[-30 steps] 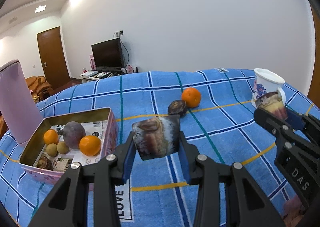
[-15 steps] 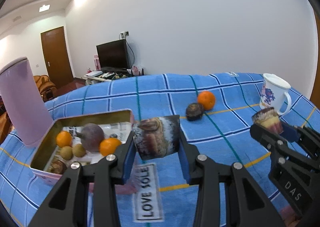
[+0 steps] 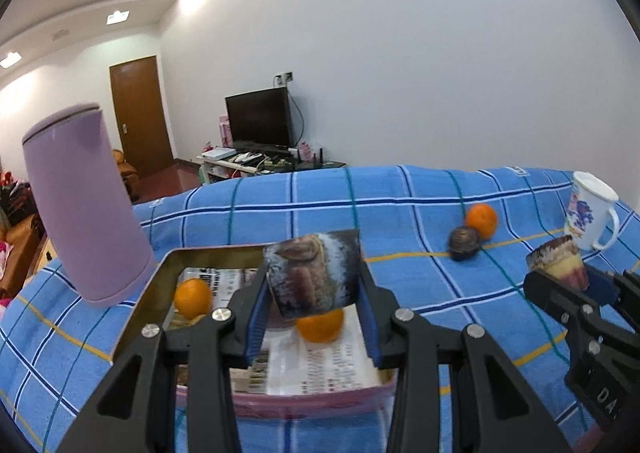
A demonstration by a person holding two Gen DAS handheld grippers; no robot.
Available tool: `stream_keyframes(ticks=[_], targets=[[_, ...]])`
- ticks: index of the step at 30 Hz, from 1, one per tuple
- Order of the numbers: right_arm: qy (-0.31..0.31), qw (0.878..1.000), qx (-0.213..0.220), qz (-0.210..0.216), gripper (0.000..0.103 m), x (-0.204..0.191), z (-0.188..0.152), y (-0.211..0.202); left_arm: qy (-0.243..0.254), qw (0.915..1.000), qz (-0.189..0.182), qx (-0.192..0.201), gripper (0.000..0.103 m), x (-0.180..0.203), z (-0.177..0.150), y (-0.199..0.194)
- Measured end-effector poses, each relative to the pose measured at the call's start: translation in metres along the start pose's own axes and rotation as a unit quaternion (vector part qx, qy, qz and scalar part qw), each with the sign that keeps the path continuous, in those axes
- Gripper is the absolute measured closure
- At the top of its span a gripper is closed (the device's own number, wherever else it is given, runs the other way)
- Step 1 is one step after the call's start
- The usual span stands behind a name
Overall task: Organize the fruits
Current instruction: 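Carry both held cut fruit pieces over the tin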
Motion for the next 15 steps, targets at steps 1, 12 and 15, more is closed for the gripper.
stream_keyframes(ticks=[1,12,15], targets=[[-0.001,1.000,0.000,0.003,0.064,-0.006,0.001,0.000,-0.003,1.0000,0.001,0.001,0.062,-0.003,0.000,0.000],[-0.008,0.999,0.006,0.033,0.064,-0.059,0.010,0.005,-0.043,0.9987,0.022,0.015,0.062,-0.064,0.008,-0.008],[-0.014,0.999,0.009,0.040,0.064,-0.072,0.013,0.007,-0.056,0.9975,0.039,0.020,0.062,-0.088,0.009,-0.011]])
Point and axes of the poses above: each gripper's, at about its wrist camera, not at the fingertips, and y roughly the way its jaws point, x to its right, z to its top, the point moved 10 cm from there along y, roughly the way its jaws point, and after that the axes turned 12 degrees about -z, right-handed, at the moved point
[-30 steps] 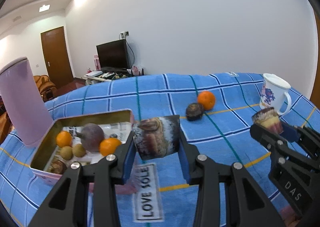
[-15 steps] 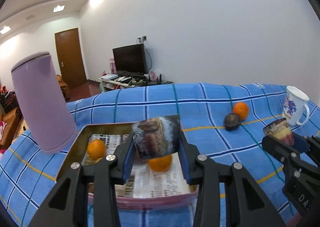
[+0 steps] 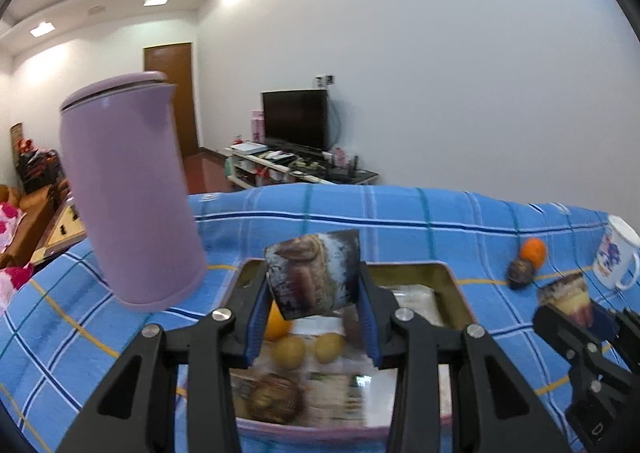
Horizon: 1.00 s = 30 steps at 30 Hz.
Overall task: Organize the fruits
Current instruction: 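Carry both held cut fruit pieces over the tin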
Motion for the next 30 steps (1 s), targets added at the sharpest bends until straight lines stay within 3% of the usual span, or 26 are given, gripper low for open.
stream_keyframes(ticks=[13,21,30], targets=[[-0.006,0.999,-0.005,0.033,0.064,-0.052,0.011,0.026,-0.009,0.9992,0.038,-0.012,0.062,-0.042,0.000,0.009],[-0.017,0.999,-0.008,0.034,0.064,-0.077,0.006,0.040,0.011,0.9983,0.050,-0.026,0.062,-0.040,-0.005,0.013],[-0.018,0.998,-0.042,0.033,0.064,-0.074,-0.006,0.052,0.026,0.9967,0.063,-0.044,0.062,-0.038,-0.014,0.014]])
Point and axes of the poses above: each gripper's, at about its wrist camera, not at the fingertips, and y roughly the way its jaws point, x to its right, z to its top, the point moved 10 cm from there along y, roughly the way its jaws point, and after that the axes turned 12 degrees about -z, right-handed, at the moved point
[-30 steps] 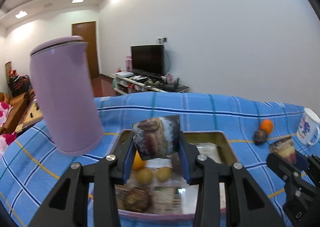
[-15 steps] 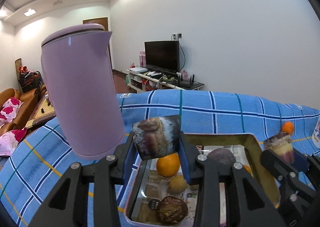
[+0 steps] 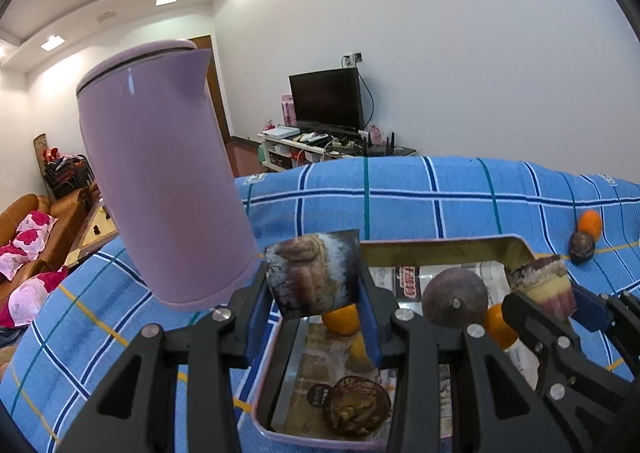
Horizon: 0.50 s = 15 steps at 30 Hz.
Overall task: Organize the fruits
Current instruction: 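Carry both held cut fruit pieces over the tin, then open the left tool over the tin while the right tool releases its piece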
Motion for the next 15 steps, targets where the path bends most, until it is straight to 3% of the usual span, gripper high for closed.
stream_keyframes(ticks=[15], targets=[[-0.028,0.999,-0.025,0.005,0.063,-0.010,-0.004,0.005,0.008,0.9995,0.004,-0.030,0.062,0.000,-0.014,0.005]])
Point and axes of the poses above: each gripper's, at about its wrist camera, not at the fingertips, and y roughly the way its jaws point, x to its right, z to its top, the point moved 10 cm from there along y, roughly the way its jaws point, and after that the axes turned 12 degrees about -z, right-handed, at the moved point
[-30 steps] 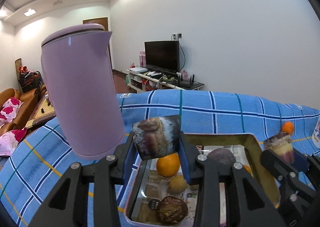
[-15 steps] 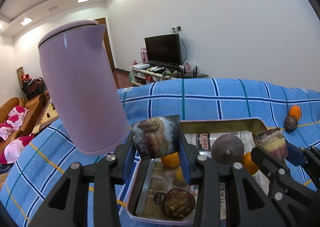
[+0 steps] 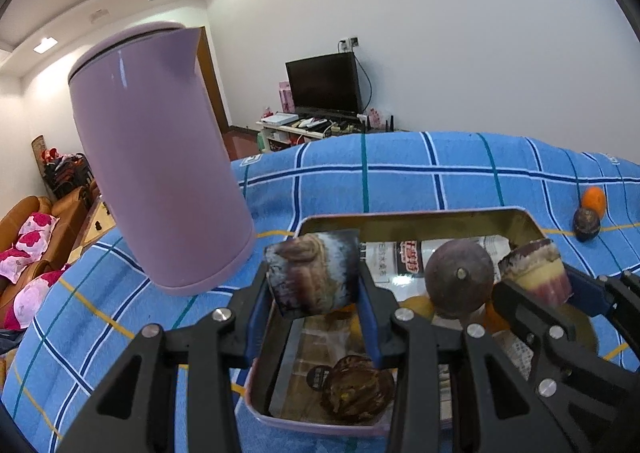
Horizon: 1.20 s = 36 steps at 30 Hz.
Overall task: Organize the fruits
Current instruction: 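Open the left tool over the tin while the right tool releases its piece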
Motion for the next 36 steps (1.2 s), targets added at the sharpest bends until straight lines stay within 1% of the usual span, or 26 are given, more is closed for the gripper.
stream_keyframes(ticks=[6,10,18,21,24,28,30,32,33,34,35,36], targets=[[-0.010,1.000,-0.025,0.013,0.063,-0.007,-0.005,0.010,-0.006,0.9998,-0.003,-0.019,0.062,-0.004,-0.006,0.005],[-0.009,0.999,-0.034,0.027,0.063,-0.009,-0.008,0.013,-0.010,0.9997,-0.004,-0.022,0.062,-0.005,-0.007,0.006],[-0.003,0.998,-0.035,0.045,0.063,-0.010,-0.008,0.012,-0.010,0.9997,-0.003,-0.021,0.062,-0.006,-0.007,0.005],[0.007,0.997,-0.035,0.067,0.062,-0.011,-0.008,0.012,-0.010,0.9997,-0.003,-0.021,0.061,-0.007,-0.006,0.006],[0.013,0.996,-0.034,0.080,0.062,-0.011,-0.008,0.011,-0.008,0.9997,-0.003,-0.023,0.061,-0.006,-0.007,0.006],[0.028,0.994,-0.014,0.104,0.062,-0.009,-0.005,0.002,-0.007,0.9997,-0.004,-0.022,0.061,-0.005,-0.007,0.005],[0.034,0.994,0.003,0.104,0.062,-0.007,-0.001,-0.004,-0.002,0.9999,-0.002,-0.013,0.057,-0.004,-0.004,0.003],[0.037,0.995,0.030,0.092,0.060,-0.003,0.005,-0.013,0.006,1.0000,0.005,0.003,0.041,-0.002,-0.001,-0.002],[0.037,0.995,0.048,0.080,0.052,0.000,0.008,-0.020,0.012,0.9998,0.010,0.011,0.036,-0.001,0.001,-0.005],[0.038,0.995,0.061,0.067,0.047,0.003,0.011,-0.023,0.017,0.9996,0.016,0.019,0.025,-0.001,0.003,-0.008],[0.043,0.995,0.076,0.049,0.037,0.009,0.015,-0.027,0.018,0.9992,0.020,0.028,0.014,0.000,0.006,-0.011],[0.051,0.994,0.094,0.029,0.030,0.017,0.019,-0.033,0.015,0.9991,0.020,0.034,0.009,-0.001,0.007,-0.013]])
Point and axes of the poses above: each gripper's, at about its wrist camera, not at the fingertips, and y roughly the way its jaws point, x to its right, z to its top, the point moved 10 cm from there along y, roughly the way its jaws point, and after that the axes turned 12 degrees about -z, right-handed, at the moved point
